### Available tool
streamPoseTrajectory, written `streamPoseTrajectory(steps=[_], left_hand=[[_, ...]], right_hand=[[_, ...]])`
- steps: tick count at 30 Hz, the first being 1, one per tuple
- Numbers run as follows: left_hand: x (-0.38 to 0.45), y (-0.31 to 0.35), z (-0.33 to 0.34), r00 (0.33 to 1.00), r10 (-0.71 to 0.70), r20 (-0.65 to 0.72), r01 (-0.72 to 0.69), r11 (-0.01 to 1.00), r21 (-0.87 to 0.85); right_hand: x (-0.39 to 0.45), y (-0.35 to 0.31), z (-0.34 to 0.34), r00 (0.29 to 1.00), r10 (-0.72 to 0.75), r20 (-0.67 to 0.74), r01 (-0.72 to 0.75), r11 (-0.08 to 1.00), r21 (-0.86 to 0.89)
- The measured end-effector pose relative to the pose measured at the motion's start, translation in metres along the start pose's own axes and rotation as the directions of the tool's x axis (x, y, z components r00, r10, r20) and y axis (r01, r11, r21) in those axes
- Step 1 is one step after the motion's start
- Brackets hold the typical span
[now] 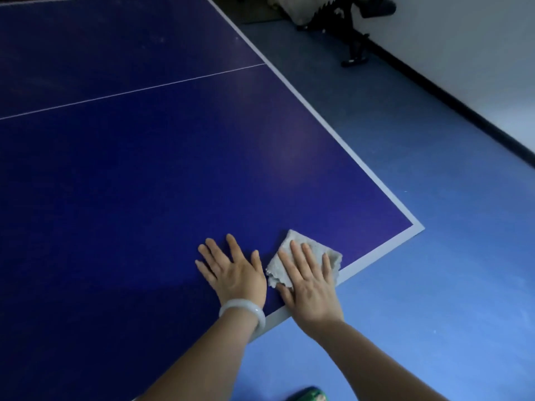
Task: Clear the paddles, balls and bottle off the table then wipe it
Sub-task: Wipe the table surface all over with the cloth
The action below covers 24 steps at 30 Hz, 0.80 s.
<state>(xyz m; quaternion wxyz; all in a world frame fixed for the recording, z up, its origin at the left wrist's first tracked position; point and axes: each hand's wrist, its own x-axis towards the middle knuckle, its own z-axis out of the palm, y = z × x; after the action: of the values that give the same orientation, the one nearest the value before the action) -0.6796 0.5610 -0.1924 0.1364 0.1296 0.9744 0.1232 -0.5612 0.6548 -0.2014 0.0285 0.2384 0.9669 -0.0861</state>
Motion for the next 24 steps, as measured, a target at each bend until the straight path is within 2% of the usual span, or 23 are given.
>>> streamPoseTrajectory(steps=[2,5,7,10,11,12,13,14,15,16,18,19,21,22,24], left_hand=[[0.002,0.017,0.008,0.994,-0.107,-0.008,0.107,0.994,-0.017],[-0.001,0.021,0.018,0.985,-0.141,-0.097,0.144,0.989,0.024],[-0.001,0.022,0.021,0.980,-0.155,-0.127,0.162,0.986,0.043],[0.000,0.026,0.022,0.975,-0.182,-0.126,0.194,0.977,0.092],[0.000,0.026,0.022,0.974,-0.187,-0.125,0.200,0.974,0.104],[0.000,0.027,0.022,0.974,-0.192,-0.123,0.206,0.972,0.110],[0.000,0.026,0.022,0.973,-0.197,-0.123,0.211,0.971,0.112],[0.000,0.026,0.022,0.972,-0.201,-0.125,0.215,0.970,0.112],[0.000,0.026,0.022,0.971,-0.205,-0.127,0.219,0.970,0.109],[0.000,0.026,0.022,0.970,-0.208,-0.129,0.222,0.969,0.106],[0.000,0.028,0.020,0.968,-0.213,-0.134,0.229,0.967,0.116],[0.000,0.029,0.019,0.967,-0.218,-0.132,0.235,0.963,0.130],[-0.001,0.029,0.020,0.966,-0.227,-0.124,0.245,0.956,0.160],[-0.001,0.029,0.020,0.967,-0.223,-0.125,0.242,0.956,0.167],[0.000,0.030,0.020,0.969,-0.210,-0.128,0.230,0.959,0.164]], right_hand=[[0.003,0.031,-0.003,1.000,0.013,-0.028,-0.012,1.000,0.025],[0.014,0.089,-0.012,0.995,0.077,-0.064,-0.076,0.997,0.028],[0.027,0.127,-0.019,0.972,0.224,-0.076,-0.220,0.974,0.051],[0.048,0.144,-0.023,0.843,0.537,-0.039,-0.530,0.840,0.116],[0.055,0.134,-0.024,0.803,0.594,-0.043,-0.585,0.801,0.131],[0.060,0.118,-0.024,0.801,0.596,-0.057,-0.585,0.800,0.133],[0.062,0.099,-0.024,0.843,0.531,-0.092,-0.519,0.846,0.125],[0.061,0.079,-0.021,0.907,0.404,-0.121,-0.393,0.914,0.103],[0.058,0.061,-0.017,0.965,0.230,-0.123,-0.224,0.973,0.062],[0.051,0.047,-0.012,0.995,0.043,-0.094,-0.042,0.999,0.020],[0.042,0.045,-0.009,0.972,-0.233,-0.016,0.232,0.972,-0.019],[0.042,0.057,-0.011,0.950,-0.314,0.008,0.314,0.949,-0.025],[0.050,0.093,-0.014,0.932,-0.363,-0.010,0.361,0.929,-0.084],[0.055,0.113,-0.017,0.953,-0.301,-0.044,0.295,0.950,-0.099],[0.069,0.156,-0.027,0.994,0.010,-0.111,-0.015,0.999,-0.043]])
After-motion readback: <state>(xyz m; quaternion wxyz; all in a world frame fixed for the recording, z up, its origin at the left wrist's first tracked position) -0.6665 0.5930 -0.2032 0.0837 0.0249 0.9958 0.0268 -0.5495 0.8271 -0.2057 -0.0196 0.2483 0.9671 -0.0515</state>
